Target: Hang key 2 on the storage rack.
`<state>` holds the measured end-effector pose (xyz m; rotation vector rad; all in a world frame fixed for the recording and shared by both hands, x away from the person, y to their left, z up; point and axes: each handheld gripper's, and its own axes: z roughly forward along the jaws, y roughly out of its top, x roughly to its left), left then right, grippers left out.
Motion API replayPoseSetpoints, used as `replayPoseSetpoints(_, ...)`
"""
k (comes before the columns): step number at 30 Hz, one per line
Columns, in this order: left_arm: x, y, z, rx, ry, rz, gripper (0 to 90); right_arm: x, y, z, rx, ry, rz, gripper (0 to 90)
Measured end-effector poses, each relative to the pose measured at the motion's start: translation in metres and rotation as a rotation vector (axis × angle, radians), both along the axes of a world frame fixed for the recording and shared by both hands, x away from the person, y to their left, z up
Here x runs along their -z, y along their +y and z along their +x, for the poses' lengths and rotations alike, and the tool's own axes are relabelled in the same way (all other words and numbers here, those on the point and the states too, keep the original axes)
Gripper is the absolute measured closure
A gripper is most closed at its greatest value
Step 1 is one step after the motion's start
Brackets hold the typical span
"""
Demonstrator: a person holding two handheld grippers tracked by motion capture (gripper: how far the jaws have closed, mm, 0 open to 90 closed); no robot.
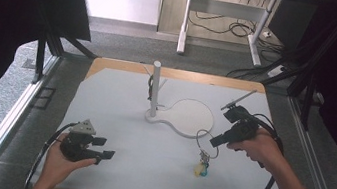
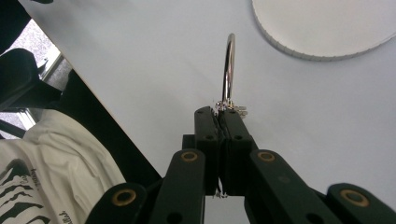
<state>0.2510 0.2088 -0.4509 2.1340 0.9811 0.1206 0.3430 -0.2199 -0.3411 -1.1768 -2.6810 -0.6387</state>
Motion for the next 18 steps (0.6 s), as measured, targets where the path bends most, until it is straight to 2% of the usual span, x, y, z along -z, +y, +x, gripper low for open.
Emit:
replayPoseSetpoints(7, 0.001, -0.001, 0.000, 0.003, -0.001, 0.002, 40.0, -0.012, 0.004, 0.009, 0.005, -0.007, 0.000, 87.7)
replayPoseSetpoints(18, 0.001, -0.001, 0.000, 0.002, 0.000, 0.000, 40.0, -0.035, 0.000, 0.022, 0.042, -0.039, 0.039, 87.7)
